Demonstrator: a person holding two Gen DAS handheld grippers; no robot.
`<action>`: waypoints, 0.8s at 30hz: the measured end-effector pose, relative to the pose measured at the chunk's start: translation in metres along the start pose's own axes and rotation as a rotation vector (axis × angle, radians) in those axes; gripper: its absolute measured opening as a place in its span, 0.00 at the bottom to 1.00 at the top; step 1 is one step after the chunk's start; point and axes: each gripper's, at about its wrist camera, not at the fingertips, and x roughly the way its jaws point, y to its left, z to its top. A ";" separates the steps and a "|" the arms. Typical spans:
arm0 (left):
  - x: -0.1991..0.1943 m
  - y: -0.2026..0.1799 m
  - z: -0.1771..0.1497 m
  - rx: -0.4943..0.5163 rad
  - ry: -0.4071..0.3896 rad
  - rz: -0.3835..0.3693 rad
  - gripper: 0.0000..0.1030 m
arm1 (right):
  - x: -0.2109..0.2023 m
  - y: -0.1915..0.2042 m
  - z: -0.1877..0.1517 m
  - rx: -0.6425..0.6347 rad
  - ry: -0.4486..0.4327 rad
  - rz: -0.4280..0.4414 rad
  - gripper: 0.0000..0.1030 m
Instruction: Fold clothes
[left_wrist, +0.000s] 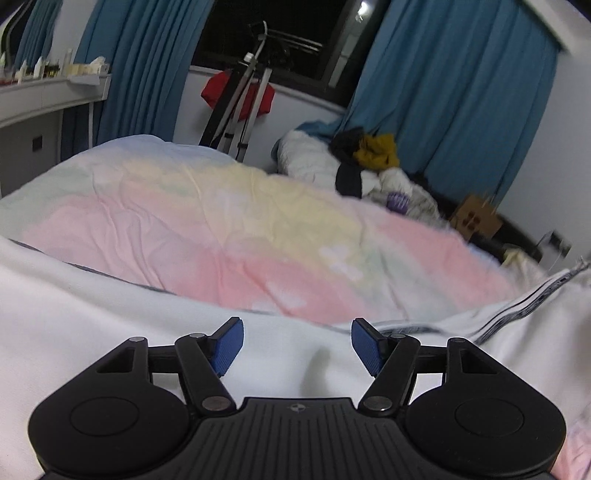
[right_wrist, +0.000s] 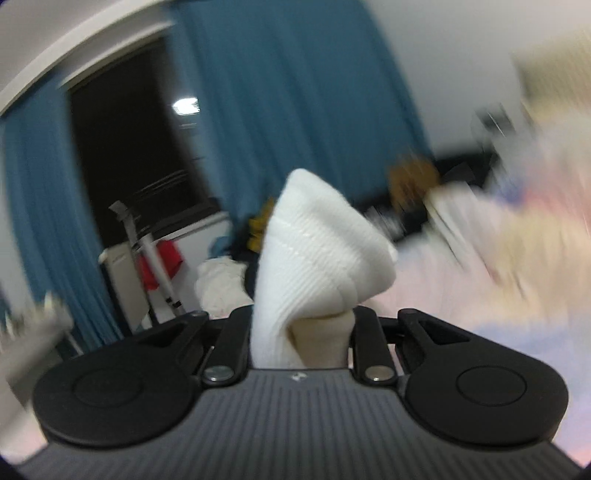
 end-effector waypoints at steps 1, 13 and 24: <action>-0.004 0.004 0.003 -0.023 -0.010 -0.012 0.65 | -0.007 0.027 -0.003 -0.083 -0.022 0.027 0.19; -0.022 0.049 0.021 -0.219 0.024 -0.159 0.66 | -0.064 0.224 -0.188 -0.819 0.248 0.327 0.19; 0.017 0.046 0.008 -0.172 0.148 -0.121 0.66 | -0.060 0.228 -0.207 -0.792 0.319 0.338 0.21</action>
